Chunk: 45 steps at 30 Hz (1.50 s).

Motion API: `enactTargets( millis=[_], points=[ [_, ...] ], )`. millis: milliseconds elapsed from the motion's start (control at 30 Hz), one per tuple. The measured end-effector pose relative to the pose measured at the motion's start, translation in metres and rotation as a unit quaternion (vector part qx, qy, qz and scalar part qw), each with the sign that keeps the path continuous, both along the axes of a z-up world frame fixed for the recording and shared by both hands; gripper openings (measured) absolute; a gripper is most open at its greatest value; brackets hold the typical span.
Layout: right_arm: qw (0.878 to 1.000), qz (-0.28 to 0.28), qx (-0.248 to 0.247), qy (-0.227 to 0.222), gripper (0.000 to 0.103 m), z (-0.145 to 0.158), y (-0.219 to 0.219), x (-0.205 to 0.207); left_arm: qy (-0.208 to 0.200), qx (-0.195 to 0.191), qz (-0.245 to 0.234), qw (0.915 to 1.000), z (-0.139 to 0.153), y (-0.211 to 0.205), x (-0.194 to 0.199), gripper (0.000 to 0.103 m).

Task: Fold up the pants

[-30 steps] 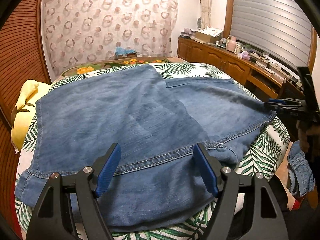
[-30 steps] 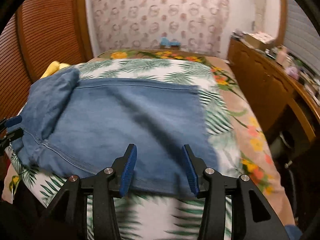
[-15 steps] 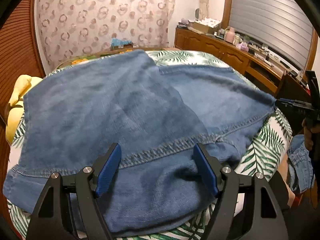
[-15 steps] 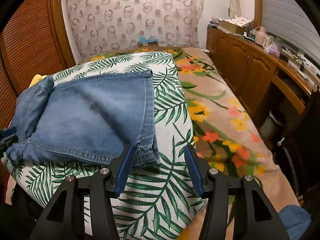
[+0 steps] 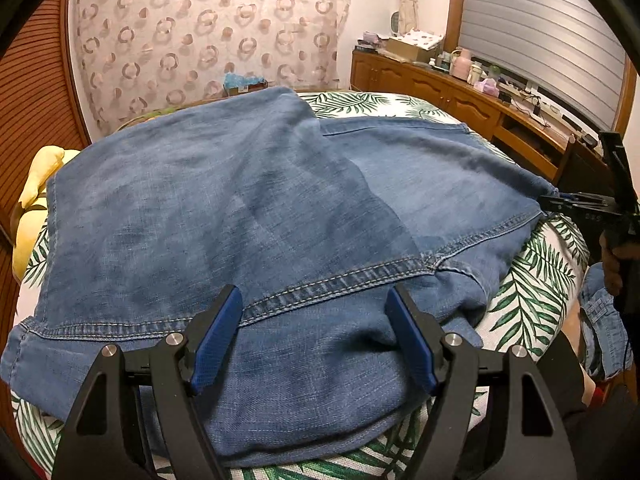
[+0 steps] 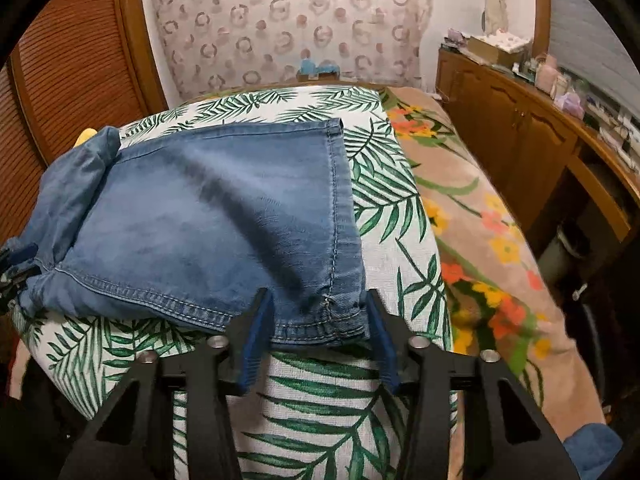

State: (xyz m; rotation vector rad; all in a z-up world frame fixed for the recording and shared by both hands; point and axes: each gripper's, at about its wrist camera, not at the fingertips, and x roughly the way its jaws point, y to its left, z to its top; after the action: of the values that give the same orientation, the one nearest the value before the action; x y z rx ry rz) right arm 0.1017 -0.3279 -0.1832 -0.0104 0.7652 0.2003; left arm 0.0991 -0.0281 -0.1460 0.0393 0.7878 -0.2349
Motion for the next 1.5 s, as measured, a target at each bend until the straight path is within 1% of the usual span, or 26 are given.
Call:
enactTargets(
  millis=[33, 67, 100, 200, 333, 433, 533, 633, 767, 833, 933, 1033, 1100, 1167, 1233, 1367, 1400, 1433, 1467, 1500],
  points=[
    [1.0, 0.003, 0.002, 0.001, 0.024, 0.001, -0.002, 0.001, 0.0, -0.001, 0.0, 1.0, 0.001, 0.001, 0.0, 0.076],
    [1.0, 0.012, 0.012, 0.005, 0.019, 0.002, -0.004, 0.002, 0.0, -0.002, 0.002, 1.0, 0.002, 0.001, -0.001, 0.076],
    [1.0, 0.018, 0.022, 0.007, 0.018, 0.003, -0.005, 0.002, 0.0, -0.004, 0.003, 1.0, 0.003, 0.003, -0.002, 0.076],
    [0.999, 0.024, 0.018, -0.013, 0.018, 0.017, -0.004, -0.003, -0.011, -0.01, 0.005, 0.9999, 0.011, 0.005, -0.006, 0.076],
    [0.997, 0.049, 0.03, -0.058, 0.017, 0.057, 0.005, -0.012, -0.029, -0.017, 0.007, 0.9994, 0.027, 0.012, -0.014, 0.076],
    [0.992, 0.08, 0.035, -0.093, 0.017, 0.091, 0.022, -0.018, -0.04, -0.022, 0.01, 0.9989, 0.036, 0.016, -0.018, 0.076],
    [0.984, 0.121, 0.04, -0.123, 0.017, 0.122, 0.046, -0.024, -0.052, -0.026, 0.015, 0.9982, 0.046, 0.024, -0.023, 0.076],
    [0.974, 0.164, 0.043, -0.151, 0.017, 0.149, 0.077, -0.028, -0.064, -0.029, 0.022, 0.9973, 0.055, 0.032, -0.028, 0.076],
    [0.959, 0.218, 0.041, -0.177, 0.017, 0.174, 0.121, -0.033, -0.076, -0.032, 0.033, 0.996, 0.064, 0.046, -0.037, 0.076],
    [0.953, 0.24, 0.04, -0.181, 0.017, 0.181, 0.139, -0.034, -0.081, -0.034, 0.04, 0.9954, 0.068, 0.053, -0.04, 0.076],
    [0.945, 0.27, 0.041, -0.179, 0.017, 0.183, 0.164, -0.032, -0.086, -0.035, 0.048, 0.9945, 0.071, 0.062, -0.044, 0.076],
    [0.941, 0.292, 0.039, -0.167, 0.017, 0.179, 0.175, -0.023, -0.088, -0.038, 0.055, 0.9939, 0.07, 0.072, -0.046, 0.076],
    [0.939, 0.304, 0.038, -0.156, 0.017, 0.174, 0.179, -0.018, -0.085, -0.038, 0.061, 0.9938, 0.069, 0.077, -0.045, 0.076],
    [0.938, 0.314, 0.04, -0.142, 0.017, 0.171, 0.189, 0.001, -0.082, -0.04, 0.065, 0.9936, 0.066, 0.082, -0.045, 0.076],
    [0.937, 0.322, 0.042, -0.129, 0.017, 0.172, 0.186, 0.016, -0.081, -0.042, 0.068, 0.9935, 0.063, 0.085, -0.046, 0.076],
    [0.934, 0.339, 0.044, -0.098, 0.017, 0.168, 0.197, 0.031, -0.076, -0.045, 0.073, 0.9934, 0.058, 0.092, -0.047, 0.076],
    [0.934, 0.344, 0.043, -0.09, 0.018, 0.166, 0.2, 0.035, -0.075, -0.045, 0.075, 0.9934, 0.056, 0.093, -0.047, 0.076],
    [0.934, 0.347, 0.039, -0.082, 0.023, 0.166, 0.201, 0.038, -0.073, -0.046, 0.077, 0.9933, 0.055, 0.095, -0.047, 0.076],
    [0.934, 0.346, 0.031, -0.077, 0.026, 0.165, 0.204, 0.041, -0.072, -0.046, 0.078, 0.9933, 0.054, 0.097, -0.047, 0.076],
    [0.936, 0.342, 0.023, -0.075, 0.032, 0.165, 0.206, 0.044, -0.071, -0.046, 0.081, 0.9932, 0.053, 0.099, -0.047, 0.076]
  ],
)
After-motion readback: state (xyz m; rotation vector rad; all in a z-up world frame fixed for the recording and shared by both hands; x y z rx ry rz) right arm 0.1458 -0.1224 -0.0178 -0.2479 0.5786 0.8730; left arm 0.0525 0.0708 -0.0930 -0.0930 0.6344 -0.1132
